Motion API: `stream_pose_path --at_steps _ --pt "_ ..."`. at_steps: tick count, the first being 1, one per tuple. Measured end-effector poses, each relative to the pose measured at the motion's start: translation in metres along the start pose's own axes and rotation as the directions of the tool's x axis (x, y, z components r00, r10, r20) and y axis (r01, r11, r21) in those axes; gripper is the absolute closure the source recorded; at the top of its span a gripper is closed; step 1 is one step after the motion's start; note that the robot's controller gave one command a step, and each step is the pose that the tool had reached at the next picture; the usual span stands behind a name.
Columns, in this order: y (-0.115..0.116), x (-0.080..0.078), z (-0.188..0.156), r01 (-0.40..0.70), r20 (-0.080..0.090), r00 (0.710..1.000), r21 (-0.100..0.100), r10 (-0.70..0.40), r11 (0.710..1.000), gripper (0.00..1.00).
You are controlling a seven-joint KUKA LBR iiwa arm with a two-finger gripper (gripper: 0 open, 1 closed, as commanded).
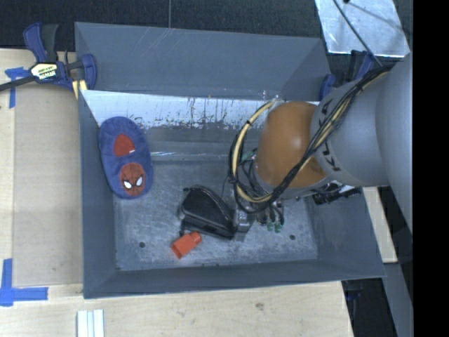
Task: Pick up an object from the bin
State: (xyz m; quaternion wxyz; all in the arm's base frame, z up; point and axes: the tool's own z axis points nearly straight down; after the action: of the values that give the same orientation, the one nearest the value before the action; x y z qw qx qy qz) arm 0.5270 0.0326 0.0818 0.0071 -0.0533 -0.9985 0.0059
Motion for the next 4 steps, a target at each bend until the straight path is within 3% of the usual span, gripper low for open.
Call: stream_pose_path --at_steps 1,2,3,4 --pt "-0.031 0.000 -0.156 -0.054 0.025 0.998 -0.014 0.055 0.998 1.00" --pt "-0.030 0.002 -0.151 -0.052 0.016 0.999 -0.013 0.052 0.999 0.00" --pt "-0.048 -0.013 0.013 -0.077 0.008 0.997 -0.008 0.077 0.997 0.00" --pt "-0.004 0.046 -0.004 -0.121 0.010 0.993 -0.016 0.121 0.993 0.00"
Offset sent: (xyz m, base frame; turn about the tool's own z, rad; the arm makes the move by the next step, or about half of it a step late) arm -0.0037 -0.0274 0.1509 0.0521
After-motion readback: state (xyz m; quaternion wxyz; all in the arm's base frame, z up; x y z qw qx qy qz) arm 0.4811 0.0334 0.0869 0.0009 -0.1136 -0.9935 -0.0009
